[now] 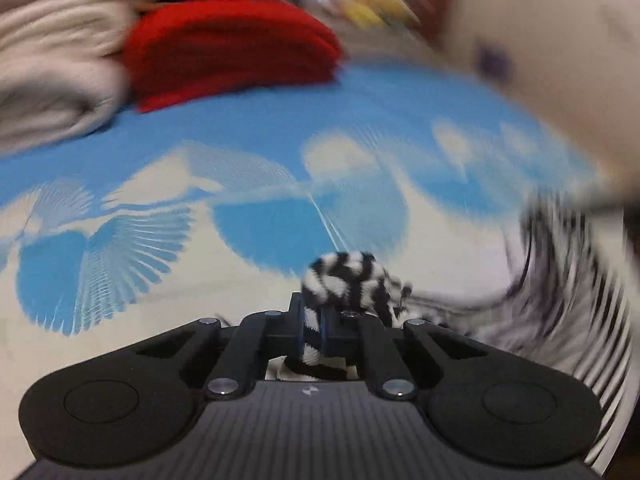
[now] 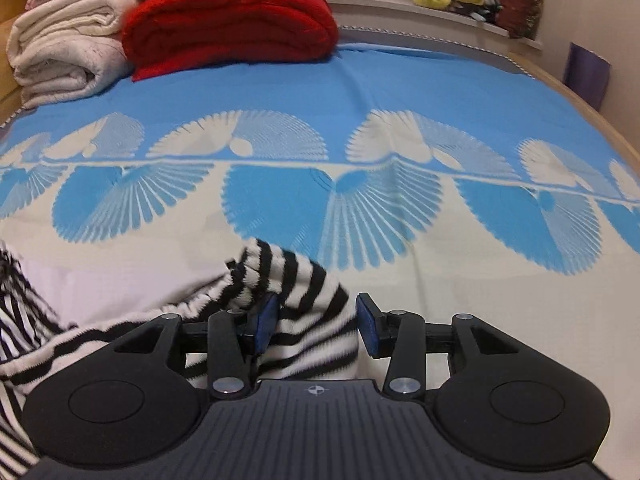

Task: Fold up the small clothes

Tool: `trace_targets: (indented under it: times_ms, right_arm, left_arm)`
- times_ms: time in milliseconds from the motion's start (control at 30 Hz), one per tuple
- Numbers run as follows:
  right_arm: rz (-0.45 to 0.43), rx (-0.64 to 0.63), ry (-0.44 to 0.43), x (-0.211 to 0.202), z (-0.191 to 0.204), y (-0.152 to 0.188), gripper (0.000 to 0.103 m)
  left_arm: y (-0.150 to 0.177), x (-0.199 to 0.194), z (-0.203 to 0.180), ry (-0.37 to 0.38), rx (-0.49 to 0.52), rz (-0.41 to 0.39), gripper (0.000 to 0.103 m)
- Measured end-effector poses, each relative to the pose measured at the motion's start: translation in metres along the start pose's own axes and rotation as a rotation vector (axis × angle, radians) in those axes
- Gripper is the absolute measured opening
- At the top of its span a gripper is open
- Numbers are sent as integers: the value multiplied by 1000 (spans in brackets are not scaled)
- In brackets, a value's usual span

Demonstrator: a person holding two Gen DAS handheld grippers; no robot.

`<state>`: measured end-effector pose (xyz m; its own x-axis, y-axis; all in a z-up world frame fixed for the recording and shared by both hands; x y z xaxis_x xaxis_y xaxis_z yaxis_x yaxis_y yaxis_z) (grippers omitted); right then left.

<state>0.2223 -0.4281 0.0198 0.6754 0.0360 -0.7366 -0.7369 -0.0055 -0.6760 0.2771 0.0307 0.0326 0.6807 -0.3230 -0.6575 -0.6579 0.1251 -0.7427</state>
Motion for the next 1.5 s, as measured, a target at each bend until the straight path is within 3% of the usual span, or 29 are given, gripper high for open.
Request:
trace_targets:
  times_ms: [33,67,133,167,200,267,333,400,467,600,700,767,800,833,867,900,967,1000,1033,1100,1167,1233,1267,1333,1400,1433,1467,1500]
  right_arm:
    - [1,16,-30,5,1,-4,24]
    - [-1,43,-53,9,1,-8,6]
    - [-38,126,-87,11,-2,-18,4]
    - [-73,165,-93,9,-3,-22,4]
    - [-108,202,-100,7,-5,-27,3]
    - [-105,212,-46,12,-1,-31,3]
    - [-14,154,97,31,5,-26,4]
    - [60,157,121,43,6,-20,5]
    - [62,184,107,41,4,-22,9]
    - [-29,220,60,19,0,-31,42]
    - [-77,250,7,6,-4,-34,42]
    - [-91,261,-66,-3,-2,-38,42]
    - [-84,258,-114,-5,1,-39,42]
    - [-62,251,-182,-5,7,-38,43]
    - [-34,247,-238,-5,12,-38,48]
    - [-3,237,-282,-4,18,-36,53]
    - [56,178,-310,1,33,-31,55]
    - [76,139,-295,4,40,-29,55]
    - [99,101,-272,8,47,-26,55]
    - [132,66,-239,16,55,-22,55]
    - [141,3,-211,20,66,-19,51]
    - [119,-86,-177,21,79,-18,29]
    - [110,-104,-170,20,82,-18,8]
    - [80,-101,-162,17,82,-21,4]
    - [45,-67,-166,15,80,-26,3]
    - [20,-43,-171,14,78,-30,3]
    - [-4,-27,-174,11,76,-33,3]
    - [-35,-10,-176,7,75,-36,3]
  left_arm:
    - [-5,-4,17,-36,-114,-38,6]
    - [-8,-4,28,-79,-195,-58,6]
    - [-5,1,51,-156,-355,-32,6]
    - [-3,7,56,-159,-393,6,7]
    - [0,18,58,-138,-411,74,7]
    - [4,37,52,-121,-378,191,19]
    - [0,42,44,-137,-320,203,34]
    - [-5,43,42,-123,-302,200,51]
    - [-2,37,46,-119,-315,194,64]
    - [-1,39,51,-127,-325,183,64]
    - [-4,42,46,-125,-292,162,64]
    - [-5,46,41,-125,-252,148,60]
    - [-6,48,39,-124,-228,141,50]
    - [-8,49,39,-134,-209,125,13]
    - [-12,47,43,-187,-216,95,6]
    - [-15,44,52,-226,-262,63,5]
    - [-16,37,73,-356,-384,33,5]
    - [-17,34,77,-399,-399,39,6]
    - [-18,31,79,-389,-405,46,9]
    - [-23,23,73,-254,-417,31,22]
    - [-28,18,53,-115,-360,12,38]
    - [-30,21,29,16,-276,40,49]
    - [-28,28,18,71,-244,71,58]
    - [-23,43,-2,104,-176,135,60]
    - [-17,60,-19,36,-87,177,59]
    - [-14,67,-23,9,-58,186,40]
    - [-13,73,-24,-23,-45,183,3]
    - [-13,76,-20,-56,-58,171,3]
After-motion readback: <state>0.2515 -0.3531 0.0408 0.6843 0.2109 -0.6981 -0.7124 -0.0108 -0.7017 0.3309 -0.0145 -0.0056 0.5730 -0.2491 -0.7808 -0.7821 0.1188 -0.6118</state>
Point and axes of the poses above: each gripper's, at about its wrist camera, not at the fingertips, and x roughly the way its jaws point, z to its left, y to its underside, the point moved 1 cm from there along x, roughly the way its jaws point, and after that the axes turned 1 degree about -z, right-handed, at the moved point
